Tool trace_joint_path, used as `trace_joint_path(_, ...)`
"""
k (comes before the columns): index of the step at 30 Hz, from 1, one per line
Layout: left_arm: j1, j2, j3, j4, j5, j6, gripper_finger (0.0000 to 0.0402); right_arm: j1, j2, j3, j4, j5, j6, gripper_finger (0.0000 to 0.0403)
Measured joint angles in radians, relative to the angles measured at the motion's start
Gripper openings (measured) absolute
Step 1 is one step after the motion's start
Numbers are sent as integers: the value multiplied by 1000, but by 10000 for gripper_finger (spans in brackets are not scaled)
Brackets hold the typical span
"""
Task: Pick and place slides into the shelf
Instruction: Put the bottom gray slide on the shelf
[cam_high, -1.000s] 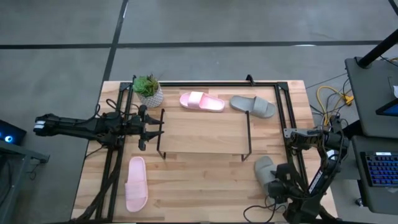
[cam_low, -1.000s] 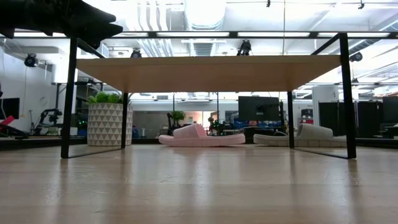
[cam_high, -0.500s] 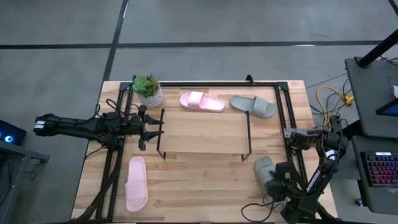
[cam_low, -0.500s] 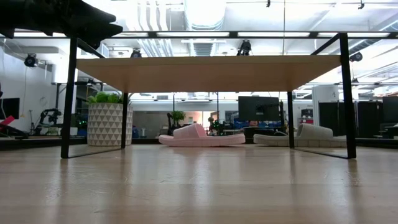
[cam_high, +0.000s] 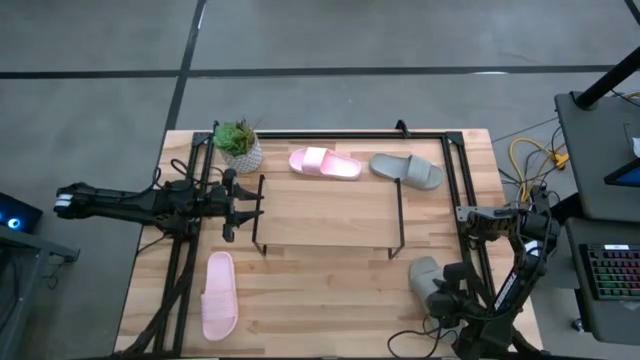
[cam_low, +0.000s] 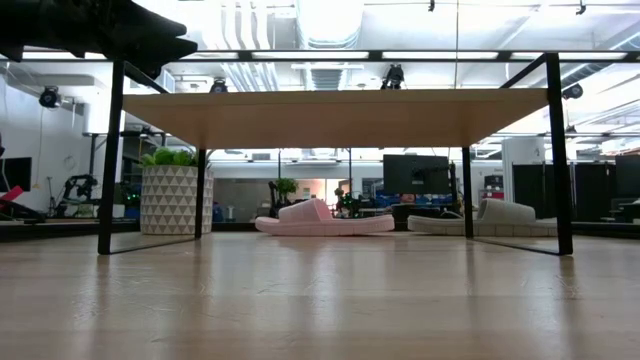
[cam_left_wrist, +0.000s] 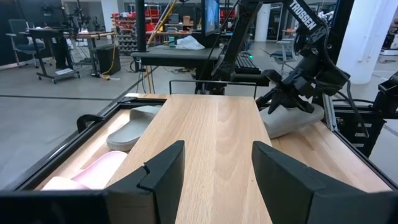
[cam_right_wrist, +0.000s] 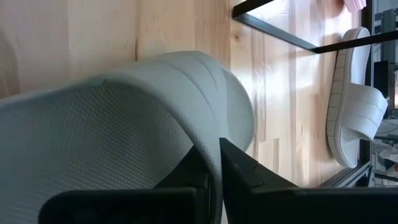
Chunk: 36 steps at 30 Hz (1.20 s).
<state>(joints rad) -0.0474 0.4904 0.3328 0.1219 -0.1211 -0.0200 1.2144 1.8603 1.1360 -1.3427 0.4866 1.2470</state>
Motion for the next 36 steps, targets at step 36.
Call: trace_joint_path(36,0,0,0,-1,0,0,173,0,-1,276,-216,175,1,13)
